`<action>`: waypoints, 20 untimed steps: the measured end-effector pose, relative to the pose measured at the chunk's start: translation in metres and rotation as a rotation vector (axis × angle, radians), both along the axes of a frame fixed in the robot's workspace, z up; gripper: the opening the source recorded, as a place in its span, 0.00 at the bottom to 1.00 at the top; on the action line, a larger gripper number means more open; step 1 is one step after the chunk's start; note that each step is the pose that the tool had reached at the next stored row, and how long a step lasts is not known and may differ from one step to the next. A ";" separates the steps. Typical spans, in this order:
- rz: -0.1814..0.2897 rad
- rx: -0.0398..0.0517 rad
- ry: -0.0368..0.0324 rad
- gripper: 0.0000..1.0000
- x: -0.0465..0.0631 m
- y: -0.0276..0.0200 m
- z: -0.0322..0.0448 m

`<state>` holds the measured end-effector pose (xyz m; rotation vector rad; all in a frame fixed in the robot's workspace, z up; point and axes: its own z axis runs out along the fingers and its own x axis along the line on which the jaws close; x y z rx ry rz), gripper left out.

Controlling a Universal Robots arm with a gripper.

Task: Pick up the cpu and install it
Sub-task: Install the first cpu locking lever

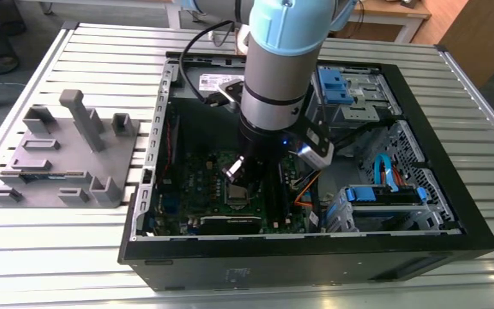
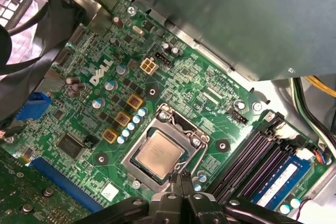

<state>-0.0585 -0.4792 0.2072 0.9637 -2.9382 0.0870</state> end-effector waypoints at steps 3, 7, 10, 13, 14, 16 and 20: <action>-0.007 -0.0001 0.0000 0.11 0.000 -0.0022 -0.0006; -0.017 -0.0003 0.0001 0.11 0.000 -0.0049 -0.0018; -0.025 -0.0001 0.0001 0.11 0.001 -0.0067 -0.0030; -0.035 0.0000 0.0000 0.11 0.001 -0.0085 -0.0045; -0.038 -0.0002 0.0001 0.11 0.001 -0.0090 -0.0048; -0.043 0.0001 0.0000 0.11 0.001 -0.0093 -0.0054; -0.054 -0.0002 0.0001 0.11 0.002 -0.0108 -0.0065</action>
